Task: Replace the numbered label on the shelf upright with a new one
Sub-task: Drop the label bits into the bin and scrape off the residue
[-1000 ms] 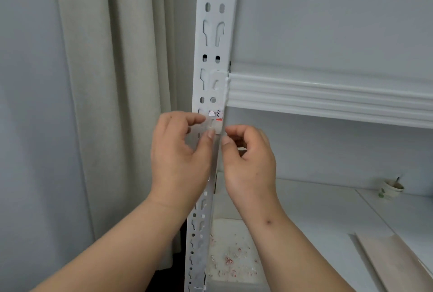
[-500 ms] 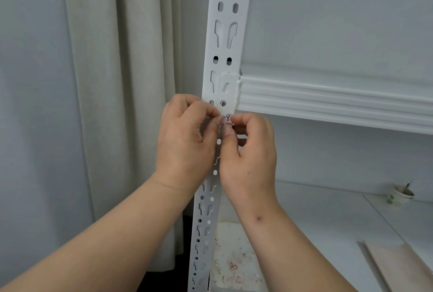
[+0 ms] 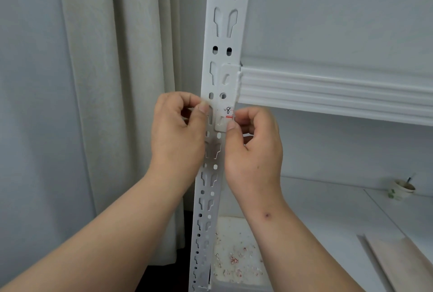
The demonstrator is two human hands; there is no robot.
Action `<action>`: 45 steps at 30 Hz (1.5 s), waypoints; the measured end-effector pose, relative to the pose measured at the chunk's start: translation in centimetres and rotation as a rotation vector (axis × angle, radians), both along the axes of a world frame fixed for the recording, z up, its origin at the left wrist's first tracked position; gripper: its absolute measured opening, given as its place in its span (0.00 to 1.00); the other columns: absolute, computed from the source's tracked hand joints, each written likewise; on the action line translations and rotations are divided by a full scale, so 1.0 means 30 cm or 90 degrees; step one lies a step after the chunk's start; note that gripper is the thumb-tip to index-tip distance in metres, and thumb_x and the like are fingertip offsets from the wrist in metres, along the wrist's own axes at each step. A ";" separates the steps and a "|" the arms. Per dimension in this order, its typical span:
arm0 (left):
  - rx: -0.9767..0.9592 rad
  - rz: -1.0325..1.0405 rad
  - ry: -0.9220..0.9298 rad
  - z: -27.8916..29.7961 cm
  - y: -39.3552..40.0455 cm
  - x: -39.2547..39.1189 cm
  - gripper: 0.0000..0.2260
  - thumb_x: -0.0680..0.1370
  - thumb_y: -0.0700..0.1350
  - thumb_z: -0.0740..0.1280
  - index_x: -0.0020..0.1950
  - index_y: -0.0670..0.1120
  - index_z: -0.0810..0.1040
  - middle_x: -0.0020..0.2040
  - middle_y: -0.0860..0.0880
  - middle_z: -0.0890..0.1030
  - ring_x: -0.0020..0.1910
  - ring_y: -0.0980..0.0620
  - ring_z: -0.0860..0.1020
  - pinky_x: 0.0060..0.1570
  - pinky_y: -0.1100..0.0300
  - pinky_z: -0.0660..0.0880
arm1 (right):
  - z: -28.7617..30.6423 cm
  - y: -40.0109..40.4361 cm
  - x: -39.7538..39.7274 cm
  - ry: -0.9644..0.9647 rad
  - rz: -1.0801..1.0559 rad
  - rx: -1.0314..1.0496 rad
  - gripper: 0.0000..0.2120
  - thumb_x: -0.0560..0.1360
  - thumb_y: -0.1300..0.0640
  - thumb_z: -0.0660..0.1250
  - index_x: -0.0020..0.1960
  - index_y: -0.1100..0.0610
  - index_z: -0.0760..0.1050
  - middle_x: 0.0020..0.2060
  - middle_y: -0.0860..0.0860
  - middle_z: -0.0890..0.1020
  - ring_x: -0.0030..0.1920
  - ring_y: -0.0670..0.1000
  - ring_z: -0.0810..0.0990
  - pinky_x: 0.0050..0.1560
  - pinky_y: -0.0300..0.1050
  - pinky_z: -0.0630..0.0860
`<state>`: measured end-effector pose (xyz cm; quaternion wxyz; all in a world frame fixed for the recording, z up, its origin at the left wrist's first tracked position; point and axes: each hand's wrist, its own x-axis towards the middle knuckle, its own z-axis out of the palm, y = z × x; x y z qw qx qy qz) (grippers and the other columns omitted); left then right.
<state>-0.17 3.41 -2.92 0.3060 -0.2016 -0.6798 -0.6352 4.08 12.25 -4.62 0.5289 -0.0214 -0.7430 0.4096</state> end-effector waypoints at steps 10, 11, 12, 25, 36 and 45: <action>-0.147 0.061 0.263 -0.072 -0.028 0.019 0.06 0.75 0.46 0.69 0.47 0.45 0.77 0.47 0.53 0.73 0.47 0.55 0.72 0.49 0.68 0.69 | 0.036 0.008 0.055 -0.183 0.223 -0.316 0.13 0.75 0.50 0.66 0.35 0.55 0.77 0.31 0.53 0.80 0.32 0.49 0.77 0.38 0.46 0.73; -0.158 0.069 0.285 -0.077 -0.029 0.018 0.06 0.75 0.45 0.69 0.47 0.43 0.78 0.47 0.52 0.73 0.48 0.53 0.73 0.49 0.66 0.69 | 0.038 0.012 0.062 -0.194 0.262 -0.340 0.13 0.75 0.50 0.66 0.34 0.54 0.78 0.31 0.51 0.79 0.32 0.48 0.76 0.37 0.45 0.72; -0.168 0.079 0.305 -0.081 -0.031 0.019 0.07 0.75 0.44 0.69 0.46 0.41 0.78 0.47 0.51 0.72 0.48 0.51 0.73 0.49 0.66 0.69 | 0.041 0.014 0.069 -0.200 0.293 -0.355 0.13 0.76 0.50 0.66 0.34 0.53 0.78 0.31 0.50 0.79 0.32 0.48 0.76 0.37 0.44 0.72; -0.243 0.121 0.393 -0.120 -0.036 0.033 0.09 0.75 0.45 0.69 0.41 0.39 0.80 0.42 0.43 0.76 0.43 0.48 0.71 0.41 0.52 0.70 | 0.039 0.054 0.114 -0.232 0.372 -0.375 0.05 0.74 0.64 0.67 0.42 0.56 0.79 0.31 0.50 0.81 0.33 0.50 0.77 0.42 0.47 0.72; -0.280 0.084 0.378 -0.171 -0.006 0.039 0.06 0.73 0.43 0.73 0.39 0.40 0.81 0.41 0.45 0.77 0.41 0.48 0.73 0.38 0.49 0.72 | 0.000 0.095 0.116 -0.229 0.320 -0.374 0.08 0.73 0.67 0.68 0.46 0.55 0.76 0.32 0.49 0.81 0.33 0.49 0.79 0.40 0.45 0.73; -0.297 0.037 0.352 -0.211 0.020 0.059 0.07 0.74 0.44 0.69 0.40 0.41 0.82 0.41 0.46 0.77 0.40 0.46 0.75 0.38 0.47 0.73 | -0.041 0.143 0.117 -0.247 0.264 -0.396 0.08 0.76 0.65 0.65 0.46 0.54 0.79 0.39 0.51 0.83 0.38 0.47 0.82 0.42 0.44 0.76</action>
